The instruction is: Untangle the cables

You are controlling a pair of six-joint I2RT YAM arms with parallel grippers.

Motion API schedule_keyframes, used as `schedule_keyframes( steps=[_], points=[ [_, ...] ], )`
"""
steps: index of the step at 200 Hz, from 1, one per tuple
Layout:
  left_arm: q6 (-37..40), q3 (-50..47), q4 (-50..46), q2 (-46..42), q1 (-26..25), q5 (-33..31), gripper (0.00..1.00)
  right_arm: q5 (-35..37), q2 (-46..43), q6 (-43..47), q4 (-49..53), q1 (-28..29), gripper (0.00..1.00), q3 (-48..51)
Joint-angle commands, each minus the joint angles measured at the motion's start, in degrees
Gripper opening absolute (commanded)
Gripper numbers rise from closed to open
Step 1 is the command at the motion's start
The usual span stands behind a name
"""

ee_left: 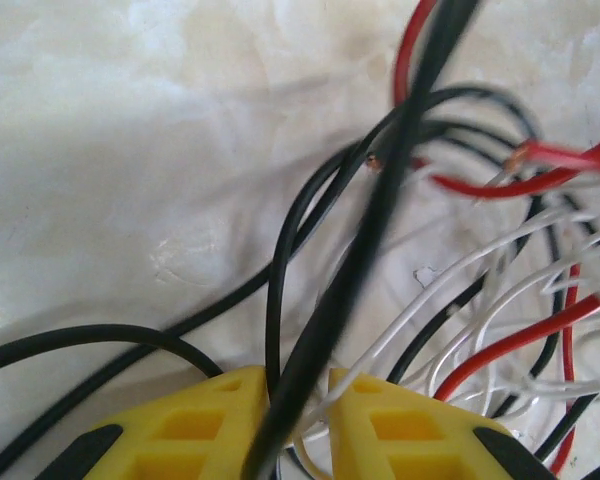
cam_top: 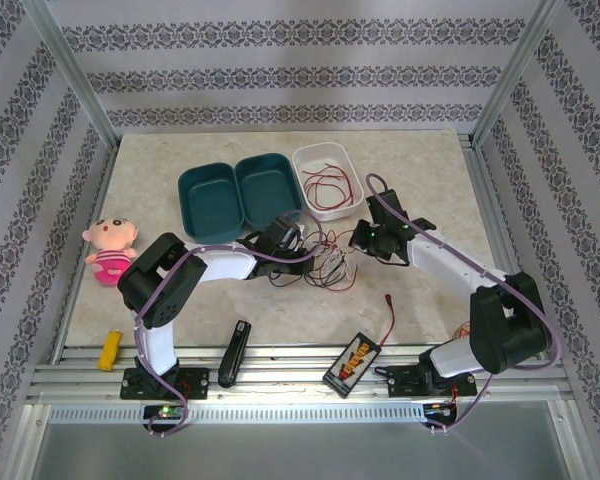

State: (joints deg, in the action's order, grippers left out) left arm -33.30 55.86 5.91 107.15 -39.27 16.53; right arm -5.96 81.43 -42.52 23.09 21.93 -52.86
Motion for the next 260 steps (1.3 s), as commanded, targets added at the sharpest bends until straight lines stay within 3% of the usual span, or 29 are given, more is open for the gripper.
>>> schedule_keyframes(
  steps=[1, 44, 78, 133, 260],
  points=[
    [-0.4, -1.1, -4.6, 1.6, 0.4, 0.7, 0.23, 4.2, -3.1, 3.0, 3.5, 1.2, 0.02, -3.4],
    [-0.3, -1.1, -4.7, 1.6, 0.3, 0.9, 0.23, 6.5, -5.0, 4.9, 5.9, 2.9, 0.09, -6.6],
    [-0.3, -0.9, -4.6, 1.6, 0.4, 1.1, 0.23, 8.3, -5.8, 6.3, 6.6, 3.8, 0.00, -7.2],
    [-0.3, -1.1, -4.7, 1.7, 0.4, 1.0, 0.22, 13.5, -9.1, 10.7, 9.9, 4.6, 0.00, -9.9],
    [-0.7, -1.6, -4.4, 1.9, 0.7, 1.3, 0.06, 24.4, -19.1, 17.8, 15.4, 4.6, 0.00, -15.2]
  ],
)
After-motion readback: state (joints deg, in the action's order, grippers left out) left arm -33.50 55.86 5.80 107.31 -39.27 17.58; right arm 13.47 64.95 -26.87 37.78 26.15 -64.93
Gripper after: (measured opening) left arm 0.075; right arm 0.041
